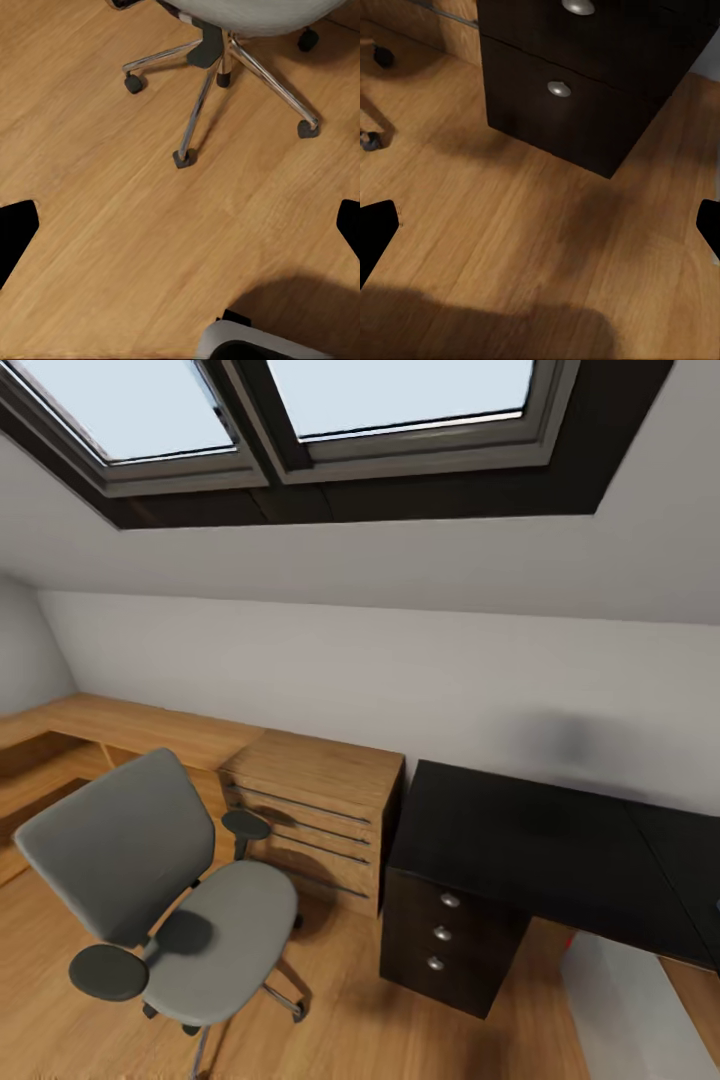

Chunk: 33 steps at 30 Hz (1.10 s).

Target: In the bedroom, organize the workspace by keeping the computer under the desk, ensuring the monitor is on the desk, placing the keyboard on the desk next to the monitor, placing the mouse on the desk next to the keyboard, moving the folder from the swivel chair onto the desk next to the mouse, stacking the notebook on top of the folder with the pen on top of the notebook, and positioning the swivel chair next to the desk.

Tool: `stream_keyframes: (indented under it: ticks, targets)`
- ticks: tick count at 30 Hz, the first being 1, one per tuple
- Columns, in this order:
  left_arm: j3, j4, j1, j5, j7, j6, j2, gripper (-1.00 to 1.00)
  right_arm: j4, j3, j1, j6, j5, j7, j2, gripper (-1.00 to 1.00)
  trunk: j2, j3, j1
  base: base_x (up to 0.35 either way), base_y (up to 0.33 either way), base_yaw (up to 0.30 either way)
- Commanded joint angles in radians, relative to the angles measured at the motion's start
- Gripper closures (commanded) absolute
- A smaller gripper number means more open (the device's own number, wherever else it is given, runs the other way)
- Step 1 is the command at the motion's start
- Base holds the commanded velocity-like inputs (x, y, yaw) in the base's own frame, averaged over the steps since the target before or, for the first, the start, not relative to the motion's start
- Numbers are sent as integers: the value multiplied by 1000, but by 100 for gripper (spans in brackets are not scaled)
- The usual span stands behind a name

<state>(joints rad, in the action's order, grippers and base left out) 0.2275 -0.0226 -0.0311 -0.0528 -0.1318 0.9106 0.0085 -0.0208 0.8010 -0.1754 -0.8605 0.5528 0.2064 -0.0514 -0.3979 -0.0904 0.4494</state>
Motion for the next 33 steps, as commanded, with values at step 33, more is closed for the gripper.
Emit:
stream_keyframes:
  ticks: [33]
  targets:
    - [-9,0,-1,-4,7,-120,-8,-100,-2,7,-1,33,1,5,-2,-100,-2,-4,1,-99,0,225]
